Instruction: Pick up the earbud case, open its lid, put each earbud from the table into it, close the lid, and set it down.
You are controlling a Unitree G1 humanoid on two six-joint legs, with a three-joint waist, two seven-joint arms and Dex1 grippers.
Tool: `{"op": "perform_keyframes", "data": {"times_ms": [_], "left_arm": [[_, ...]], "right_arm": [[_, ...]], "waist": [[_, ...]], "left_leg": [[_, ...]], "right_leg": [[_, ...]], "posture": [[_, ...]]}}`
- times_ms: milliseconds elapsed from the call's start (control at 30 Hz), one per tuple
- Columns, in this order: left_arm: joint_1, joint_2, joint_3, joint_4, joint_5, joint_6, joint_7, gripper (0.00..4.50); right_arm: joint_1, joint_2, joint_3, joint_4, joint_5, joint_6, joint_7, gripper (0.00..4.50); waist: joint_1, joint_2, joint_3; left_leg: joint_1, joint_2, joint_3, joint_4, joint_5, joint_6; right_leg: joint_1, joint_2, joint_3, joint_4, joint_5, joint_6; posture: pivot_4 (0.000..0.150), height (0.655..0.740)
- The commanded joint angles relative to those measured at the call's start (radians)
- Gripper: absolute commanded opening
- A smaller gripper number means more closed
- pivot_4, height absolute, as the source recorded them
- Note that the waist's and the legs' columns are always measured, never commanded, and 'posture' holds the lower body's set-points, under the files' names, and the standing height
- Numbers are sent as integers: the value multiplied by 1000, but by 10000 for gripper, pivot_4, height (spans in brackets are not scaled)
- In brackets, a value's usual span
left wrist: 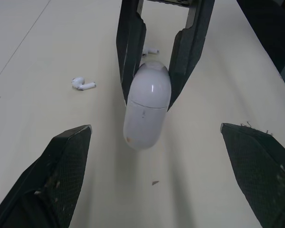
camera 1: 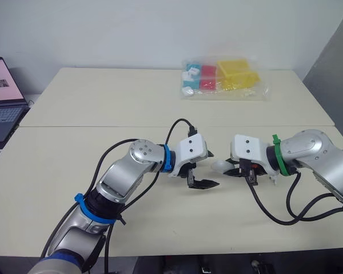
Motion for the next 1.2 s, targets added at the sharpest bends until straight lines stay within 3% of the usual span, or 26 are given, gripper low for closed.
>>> {"op": "perform_keyframes", "data": {"times_ms": [33, 300, 333, 467, 733, 1200], "left_arm": [[-23, -4, -9, -11, 9, -32, 1, 45000], [-26, -4, -27, 8, 28, -65, -2, 45000], [-27, -3, -29, 12, 32, -74, -3, 43279], [-29, -1, -26, 14, 32, -86, -13, 33479], [-36, -6, -27, 13, 27, -79, -18, 8110], [-21, -1, -46, 8, 47, -65, -11, 7981]], "right_arm": [[2, 13, -31, -25, -14, -13, 16, 7771], [-7, 35, -39, -35, -24, 12, 27, 7771], [-9, 36, -40, -37, -24, 16, 29, 7771], [-12, 42, -45, -44, -23, 28, 33, 7771], [-11, 54, -49, -51, -29, 45, 42, 7771], [-10, 68, -51, -48, -41, 43, 47, 7770]], "waist": [[0, 0, 0], [0, 0, 0], [0, 0, 0], [0, 0, 0], [0, 0, 0], [0, 0, 0]], "left_leg": [[0, 0, 0, 0, 0, 0], [0, 0, 0, 1, 0, 0], [0, 0, 0, 1, 0, 0], [0, 0, 0, 1, 0, 0], [1, 0, 0, 2, 0, 0], [1, 0, 0, 4, 0, 0]], "right_leg": [[0, 0, 0, 0, 0, 0], [0, 0, 0, 1, 0, 0], [0, 0, 0, 1, 0, 0], [0, 0, 0, 1, 0, 0], [1, 0, 0, 2, 0, 0], [1, 0, 0, 4, 0, 0]], "posture": [[1500, 7400], [1500, 7400], [1500, 7400], [1500, 7400], [1500, 7400], [1500, 7400]]}}
